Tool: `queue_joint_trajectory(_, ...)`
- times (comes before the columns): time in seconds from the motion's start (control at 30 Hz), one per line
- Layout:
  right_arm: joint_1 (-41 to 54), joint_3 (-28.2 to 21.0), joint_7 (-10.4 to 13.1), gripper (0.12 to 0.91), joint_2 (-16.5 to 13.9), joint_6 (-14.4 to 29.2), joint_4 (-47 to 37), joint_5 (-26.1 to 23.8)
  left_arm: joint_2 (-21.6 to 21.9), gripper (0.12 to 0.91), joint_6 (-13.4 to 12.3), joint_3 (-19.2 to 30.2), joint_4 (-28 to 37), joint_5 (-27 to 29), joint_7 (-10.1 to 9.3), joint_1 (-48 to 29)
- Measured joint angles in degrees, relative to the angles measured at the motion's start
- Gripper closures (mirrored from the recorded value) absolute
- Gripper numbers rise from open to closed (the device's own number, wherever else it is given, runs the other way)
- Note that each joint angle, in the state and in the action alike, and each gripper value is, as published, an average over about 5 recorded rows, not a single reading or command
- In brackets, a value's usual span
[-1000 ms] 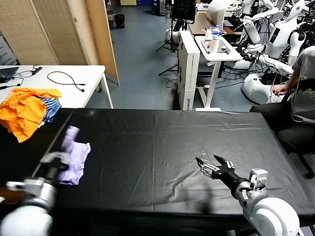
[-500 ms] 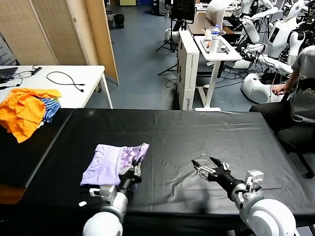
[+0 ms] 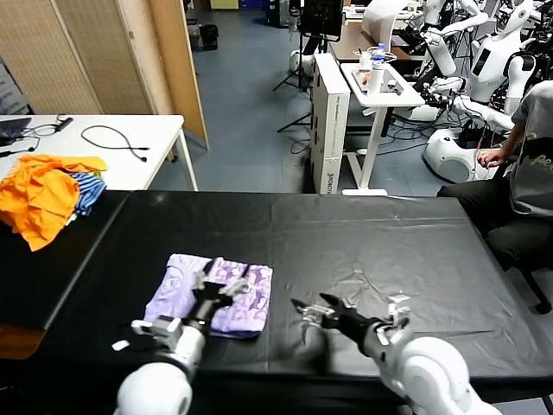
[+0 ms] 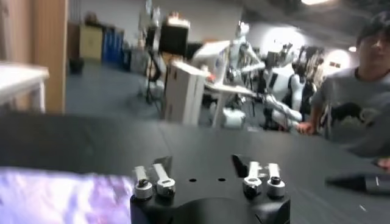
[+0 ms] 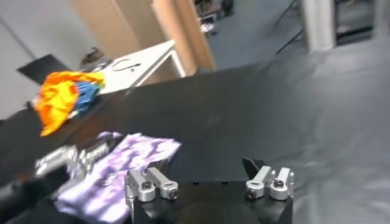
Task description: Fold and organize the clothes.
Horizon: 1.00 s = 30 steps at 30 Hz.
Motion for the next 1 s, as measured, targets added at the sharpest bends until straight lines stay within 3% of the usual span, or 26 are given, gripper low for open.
queue_joint_trajectory(0.17, 4.1, -6.6, 1.0, 0.123, 2.5, 1.2, -4.8, -1.4, 1.4, 0.123, -1.2, -3.2, -0.7, 0.6, 0.08, 1.2)
queue_joint_trajectory(0.27, 5.1, -9.0, 1.1, 0.163, 4.0, 1.5, -7.1, -2.2, 1.5, 0.123, -1.5, -3.9, -1.0, 0.9, 0.11, 1.8)
queue_joint_trajectory(0.37, 5.3, -10.3, 0.8, 0.290, 5.2, 1.5, -8.8, -2.7, 1.8, 0.123, -1.6, -4.4, -1.1, 1.0, 0.06, 1.9)
queue_joint_trajectory(0.6, 5.1, -10.8, 0.4, 0.734, 7.3, 1.0, -10.3, -3.7, 1.5, 0.123, -1.8, -4.6, -0.7, 0.9, 0.03, 2.3)
queue_joint_trajectory(0.7, 4.6, -10.1, 1.2, 0.865, 6.8, 0.0, -9.6, -3.3, 1.2, 0.123, -2.0, -4.9, -0.5, 0.9, 0.00, 2.7)
queue_joint_trajectory(1.0, 1.3, -3.7, 3.1, 0.885, 1.7, -2.5, -5.3, 0.0, 1.0, 0.123, -1.3, -5.5, -0.1, -0.5, -1.17, 2.8)
